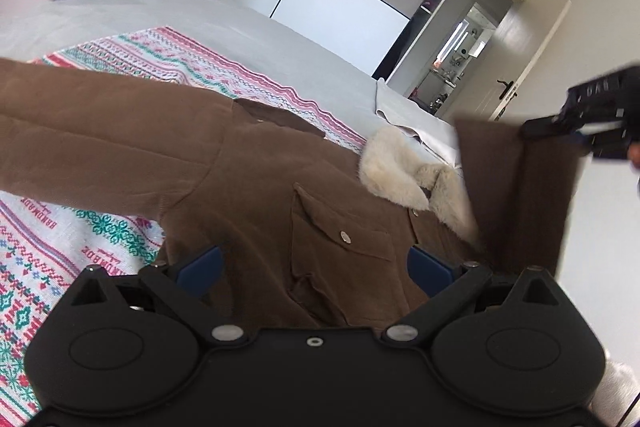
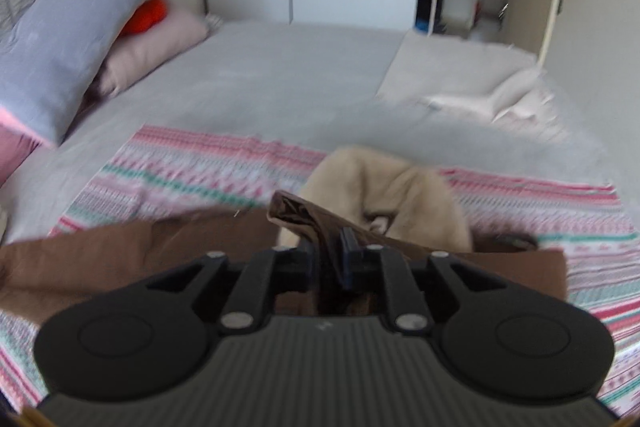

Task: Fold large clothes

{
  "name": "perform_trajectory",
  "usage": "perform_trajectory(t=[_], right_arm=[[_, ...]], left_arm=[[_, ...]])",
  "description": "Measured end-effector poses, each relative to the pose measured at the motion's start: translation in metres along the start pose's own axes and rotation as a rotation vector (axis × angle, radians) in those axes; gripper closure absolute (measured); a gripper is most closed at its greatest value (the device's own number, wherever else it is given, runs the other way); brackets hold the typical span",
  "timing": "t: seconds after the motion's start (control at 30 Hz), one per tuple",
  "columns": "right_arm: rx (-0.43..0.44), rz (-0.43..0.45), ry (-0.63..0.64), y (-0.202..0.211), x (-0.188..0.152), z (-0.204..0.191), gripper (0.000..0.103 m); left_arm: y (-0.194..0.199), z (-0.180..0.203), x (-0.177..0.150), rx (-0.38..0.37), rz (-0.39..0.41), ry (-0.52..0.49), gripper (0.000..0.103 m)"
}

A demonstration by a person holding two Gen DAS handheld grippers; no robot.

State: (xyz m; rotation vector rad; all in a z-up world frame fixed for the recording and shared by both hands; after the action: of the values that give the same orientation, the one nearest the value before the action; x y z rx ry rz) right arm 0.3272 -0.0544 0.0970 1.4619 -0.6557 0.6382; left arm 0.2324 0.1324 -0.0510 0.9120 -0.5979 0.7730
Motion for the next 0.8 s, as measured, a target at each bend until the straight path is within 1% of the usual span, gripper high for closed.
perform_trajectory(t=[0.03, 0.07, 0.1, 0.2, 0.23, 0.3, 0.37, 0.43, 0.5, 0.57, 0.63, 0.67, 0.73, 0.77, 0.8], right_arm=[[0.022, 0.002, 0.013, 0.001, -0.004, -0.002, 0.06], [0.031, 0.018, 0.025, 0.004, -0.005, -0.005, 0.052], [0.035, 0.033, 0.029, 0.009, -0.008, -0.002, 0.048], [0.039, 0.043, -0.004, 0.022, -0.014, 0.021, 0.048], [0.039, 0.049, -0.026, 0.024, -0.016, 0.036, 0.048], [0.045, 0.055, -0.083, 0.027, -0.028, 0.065, 0.046], [0.061, 0.057, -0.145, 0.028, -0.047, 0.099, 0.042], [0.066, 0.062, -0.202, 0.032, -0.073, 0.131, 0.038], [0.048, 0.083, -0.249, 0.035, -0.099, 0.162, 0.036], [0.012, 0.094, -0.278, 0.035, -0.125, 0.189, 0.034], [-0.015, 0.103, -0.303, 0.032, -0.151, 0.213, 0.034], [-0.021, 0.123, -0.332, 0.031, -0.164, 0.226, 0.034], [-0.018, 0.161, -0.396, 0.028, -0.184, 0.255, 0.034], [-0.03, 0.145, -0.405, 0.026, -0.187, 0.268, 0.034], [-0.055, 0.151, -0.426, 0.026, -0.19, 0.281, 0.034]], left_arm=[[0.001, -0.001, 0.001, -0.013, 0.0, 0.008, 0.003], [0.003, -0.002, 0.003, -0.028, 0.0, 0.015, 0.003], [0.003, -0.001, 0.005, -0.043, -0.001, 0.018, 0.004], [0.004, 0.001, 0.007, -0.076, -0.002, 0.031, 0.006], [0.003, 0.003, 0.008, -0.084, -0.005, 0.039, 0.006], [0.003, 0.007, 0.01, -0.097, 0.008, 0.058, 0.028], [-0.002, 0.014, 0.016, -0.118, -0.001, 0.062, 0.034], [-0.013, 0.024, 0.022, -0.15, -0.025, 0.05, 0.036], [-0.033, 0.036, 0.026, -0.17, -0.077, 0.014, 0.036], [-0.059, 0.047, 0.027, -0.151, -0.133, -0.025, 0.036], [-0.087, 0.053, 0.024, -0.113, -0.18, -0.028, 0.036], [-0.099, 0.053, 0.022, -0.087, -0.191, -0.027, 0.036], [-0.121, 0.055, 0.018, -0.034, -0.191, -0.064, 0.036], [-0.13, 0.056, 0.017, -0.011, -0.182, -0.094, 0.036], [-0.137, 0.056, 0.016, 0.006, -0.171, -0.123, 0.036]])
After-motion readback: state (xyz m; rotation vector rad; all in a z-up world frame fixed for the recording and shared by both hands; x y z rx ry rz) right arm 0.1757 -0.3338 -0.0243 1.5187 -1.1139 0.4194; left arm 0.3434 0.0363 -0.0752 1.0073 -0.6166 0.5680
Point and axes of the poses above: each gripper's, at about its wrist camera, not at the fingertips, and y roughly against the way its jaws point, z to its right, x to its top, the point moved 2 cm from there along -y, roughly the way its jaws point, and after that the axes turned 3 degrees about -y, right-handed, at the moved point
